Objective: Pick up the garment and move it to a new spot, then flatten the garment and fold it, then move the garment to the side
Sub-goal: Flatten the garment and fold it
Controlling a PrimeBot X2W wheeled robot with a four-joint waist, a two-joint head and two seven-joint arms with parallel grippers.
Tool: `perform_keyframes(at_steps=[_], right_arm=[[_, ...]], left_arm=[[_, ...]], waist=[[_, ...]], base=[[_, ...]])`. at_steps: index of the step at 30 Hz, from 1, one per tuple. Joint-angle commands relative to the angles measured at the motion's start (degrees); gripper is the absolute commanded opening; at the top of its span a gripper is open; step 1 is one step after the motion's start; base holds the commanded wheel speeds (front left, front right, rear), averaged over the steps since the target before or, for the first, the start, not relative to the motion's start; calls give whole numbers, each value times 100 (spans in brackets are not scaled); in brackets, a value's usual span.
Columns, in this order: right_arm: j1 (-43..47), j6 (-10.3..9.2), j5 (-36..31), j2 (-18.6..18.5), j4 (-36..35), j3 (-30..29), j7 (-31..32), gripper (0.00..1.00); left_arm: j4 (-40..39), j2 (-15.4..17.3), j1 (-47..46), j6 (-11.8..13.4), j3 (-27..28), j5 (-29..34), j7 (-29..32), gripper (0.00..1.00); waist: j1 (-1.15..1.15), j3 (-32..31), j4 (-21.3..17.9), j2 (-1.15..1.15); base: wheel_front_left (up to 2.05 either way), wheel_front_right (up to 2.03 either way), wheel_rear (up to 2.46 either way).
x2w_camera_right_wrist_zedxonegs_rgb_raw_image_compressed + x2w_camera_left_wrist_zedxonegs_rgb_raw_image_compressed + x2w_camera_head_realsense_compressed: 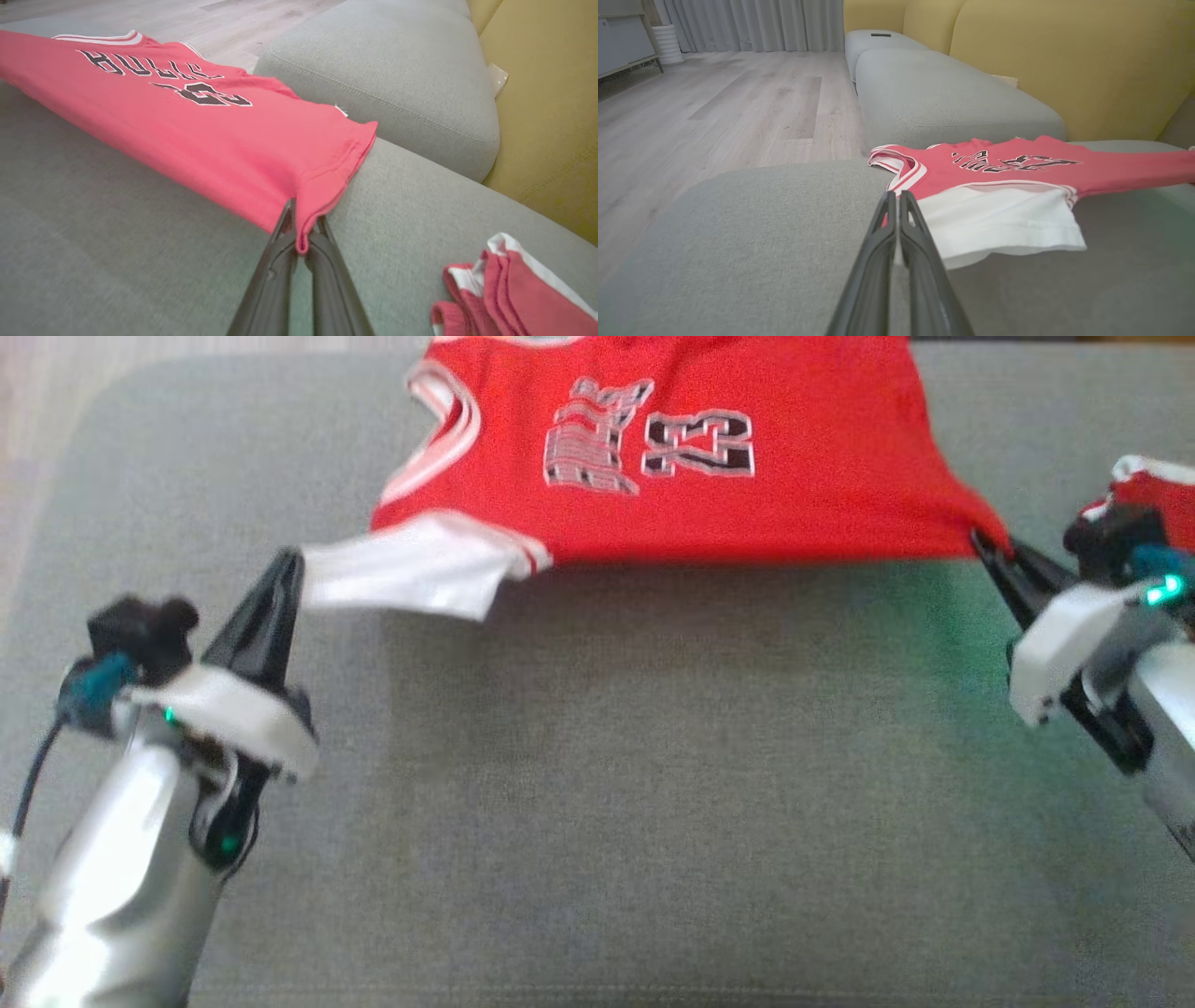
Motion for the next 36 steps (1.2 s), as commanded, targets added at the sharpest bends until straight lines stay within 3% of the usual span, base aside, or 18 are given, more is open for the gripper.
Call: perform_keyframes(at_steps=[1, 12, 20, 27, 36], right_arm=[[144, -5, 131, -293, -208, 88, 7, 0], [1140, -5, 621, -1069, -1006, 536, 107, 0], [1794, -5, 974, -1483, -1689, 656, 597, 0], [1596, -5, 969, -1563, -1884, 261, 1023, 0], [1220, -5, 969, -1417, -1951, -43, 1912, 0]], left_arm=[[-251, 398, 2, 9, 166, -16, -69, 0], [-1146, 1015, 1309, 18, -466, 72, -3, 0], [-1946, 1357, 2009, 234, -523, 90, 251, 0], [-2286, 1513, 1658, 294, -507, 204, 514, 0], [-1798, 1632, 690, 127, -768, 474, 721, 0]], waist=[[2, -211, -29, 0], [2, -674, -50, 0], [2, -893, -24, 0], [2, -598, -17, 0], [2, -119, -94, 0]], base=[[0, 0, 0], [0, 0, 0], [0, 0, 0], [0, 0, 0], [0, 0, 0]])
